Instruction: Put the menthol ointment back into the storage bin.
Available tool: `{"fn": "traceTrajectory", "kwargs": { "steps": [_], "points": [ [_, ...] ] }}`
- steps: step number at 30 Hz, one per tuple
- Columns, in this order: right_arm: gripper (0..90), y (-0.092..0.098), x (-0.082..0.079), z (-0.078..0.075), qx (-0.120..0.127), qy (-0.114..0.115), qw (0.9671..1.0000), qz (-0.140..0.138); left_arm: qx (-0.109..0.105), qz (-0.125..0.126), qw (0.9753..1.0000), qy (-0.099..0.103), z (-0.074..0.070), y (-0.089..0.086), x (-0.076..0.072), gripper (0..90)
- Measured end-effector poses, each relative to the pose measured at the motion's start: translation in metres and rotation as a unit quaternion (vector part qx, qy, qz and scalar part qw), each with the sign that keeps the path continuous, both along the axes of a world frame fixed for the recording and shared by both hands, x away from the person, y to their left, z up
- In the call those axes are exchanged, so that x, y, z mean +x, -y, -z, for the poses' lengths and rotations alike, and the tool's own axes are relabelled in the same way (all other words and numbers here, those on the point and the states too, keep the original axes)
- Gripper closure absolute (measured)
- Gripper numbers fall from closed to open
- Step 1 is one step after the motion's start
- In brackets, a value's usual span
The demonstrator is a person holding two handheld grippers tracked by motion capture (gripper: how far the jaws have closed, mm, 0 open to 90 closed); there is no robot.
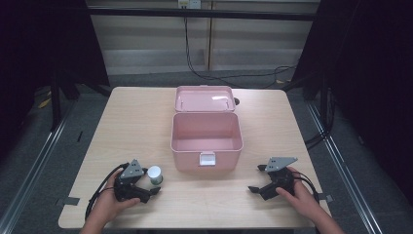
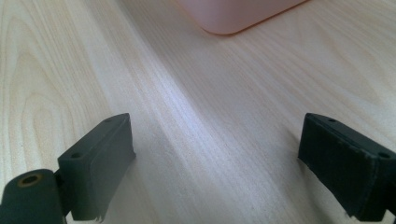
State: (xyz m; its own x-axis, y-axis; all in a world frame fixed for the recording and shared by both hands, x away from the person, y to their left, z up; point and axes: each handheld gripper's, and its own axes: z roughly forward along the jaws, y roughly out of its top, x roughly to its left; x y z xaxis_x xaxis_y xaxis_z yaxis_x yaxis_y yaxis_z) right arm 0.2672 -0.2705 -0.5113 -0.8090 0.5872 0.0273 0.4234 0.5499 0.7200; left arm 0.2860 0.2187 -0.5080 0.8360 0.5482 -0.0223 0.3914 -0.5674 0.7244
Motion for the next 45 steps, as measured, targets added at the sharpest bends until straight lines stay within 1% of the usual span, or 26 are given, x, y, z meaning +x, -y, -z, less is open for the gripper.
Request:
{"fn": "traceTrajectory", "kwargs": {
  "steps": [9,10,12,14,15,16,18,19,21,22,24,25,26,27,28,29,31,32,33,36,37,38,39,40,41,45],
  "points": [
    [9.6,0.000,0.000,0.000,0.000,0.000,1.0000,0.000,0.000,-0.006,1.0000,-0.001,0.000,0.000,-0.001,15.1],
    [9.6,0.000,0.000,0.000,0.000,0.000,1.0000,0.000,-0.006,-0.012,0.9999,-0.003,0.000,-0.001,-0.001,15.0],
    [9.6,0.000,0.000,0.000,0.000,0.000,1.0000,0.000,-0.006,-0.012,0.9999,-0.009,-0.001,-0.001,-0.001,15.1],
    [9.6,0.000,0.000,0.000,0.000,0.000,1.0000,0.000,0.013,-0.034,0.9984,-0.044,-0.009,-0.001,-0.002,17.7],
    [9.6,0.000,0.000,0.000,0.000,0.000,1.0000,0.000,0.013,-0.034,0.9984,-0.044,-0.009,-0.001,-0.002,18.4],
    [9.6,0.000,0.000,0.000,0.000,0.000,1.0000,0.000,0.026,-0.036,0.9974,-0.056,-0.013,0.000,-0.002,18.4],
    [9.6,0.000,0.000,0.000,0.000,0.000,1.0000,-0.001,0.043,-0.040,0.9946,-0.085,-0.018,0.002,-0.003,20.3],
    [9.6,0.000,0.000,0.000,0.000,0.000,1.0000,0.000,0.053,-0.041,0.9938,-0.089,-0.020,0.003,-0.003,21.1],
    [9.6,0.000,0.000,0.000,-0.001,0.000,1.0000,0.001,0.078,-0.048,0.9898,-0.109,-0.025,0.004,-0.002,23.7],
    [9.5,0.000,0.000,0.000,0.000,0.001,1.0000,0.000,0.090,-0.051,0.9888,-0.108,-0.028,0.004,-0.001,24.2],
    [9.6,0.000,0.000,0.000,0.000,0.001,1.0000,0.000,0.092,-0.060,0.9866,-0.120,-0.033,0.003,0.002,25.8],
    [9.5,0.000,0.000,0.000,0.000,0.001,1.0000,-0.001,0.092,-0.060,0.9866,-0.120,-0.033,0.003,0.002,26.1],
    [9.6,0.000,0.000,0.000,0.000,0.001,1.0000,0.000,0.093,-0.068,0.9845,-0.132,-0.038,0.003,0.004,26.3],
    [9.6,0.000,0.000,0.000,0.000,0.001,1.0000,0.000,0.093,-0.068,0.9845,-0.132,-0.038,0.003,0.004,26.9],
    [9.6,0.000,0.000,0.000,0.000,0.000,1.0000,-0.001,0.099,-0.070,0.9830,-0.138,-0.042,0.003,0.006,26.9],
    [9.5,0.000,0.000,0.000,0.000,0.001,1.0000,-0.001,0.108,-0.072,0.9806,-0.147,-0.045,0.006,0.009,27.3],
    [9.6,0.000,0.000,0.000,0.000,0.001,1.0000,-0.001,0.109,-0.072,0.9800,-0.150,-0.047,0.008,0.010,28.0],
    [9.6,0.000,0.000,0.000,0.000,0.000,1.0000,0.000,0.120,-0.069,0.9775,-0.160,-0.051,0.012,0.013,28.4],
    [9.6,0.000,0.000,0.000,0.000,0.001,1.0000,0.000,0.126,-0.069,0.9764,-0.161,-0.053,0.015,0.014,29.0],
    [9.5,0.000,0.000,0.000,0.000,0.000,1.0000,0.000,0.131,-0.065,0.9738,-0.175,-0.059,0.021,0.019,30.0],
    [9.5,0.000,0.000,0.000,0.000,0.000,1.0000,0.000,0.131,-0.065,0.9738,-0.175,-0.059,0.021,0.019,30.5],
    [9.5,0.000,0.000,0.000,0.000,0.000,1.0000,0.000,0.141,-0.067,0.9700,-0.186,-0.062,0.026,0.022,31.1],
    [9.5,0.000,0.000,0.000,0.000,0.000,1.0000,0.000,0.141,-0.067,0.9700,-0.186,-0.062,0.026,0.022,31.7],
    [9.5,0.000,0.000,0.000,0.000,0.000,1.0000,-0.001,0.150,-0.063,0.9673,-0.195,-0.064,0.030,0.025,32.2],
    [9.5,0.000,0.000,0.000,0.000,0.000,1.0000,0.000,0.151,-0.065,0.9662,-0.199,-0.064,0.031,0.027,32.5],
    [9.5,0.000,0.000,0.000,0.000,0.000,1.0000,0.000,0.160,-0.067,0.9631,-0.206,-0.065,0.037,0.034,34.2]
  ]
}}
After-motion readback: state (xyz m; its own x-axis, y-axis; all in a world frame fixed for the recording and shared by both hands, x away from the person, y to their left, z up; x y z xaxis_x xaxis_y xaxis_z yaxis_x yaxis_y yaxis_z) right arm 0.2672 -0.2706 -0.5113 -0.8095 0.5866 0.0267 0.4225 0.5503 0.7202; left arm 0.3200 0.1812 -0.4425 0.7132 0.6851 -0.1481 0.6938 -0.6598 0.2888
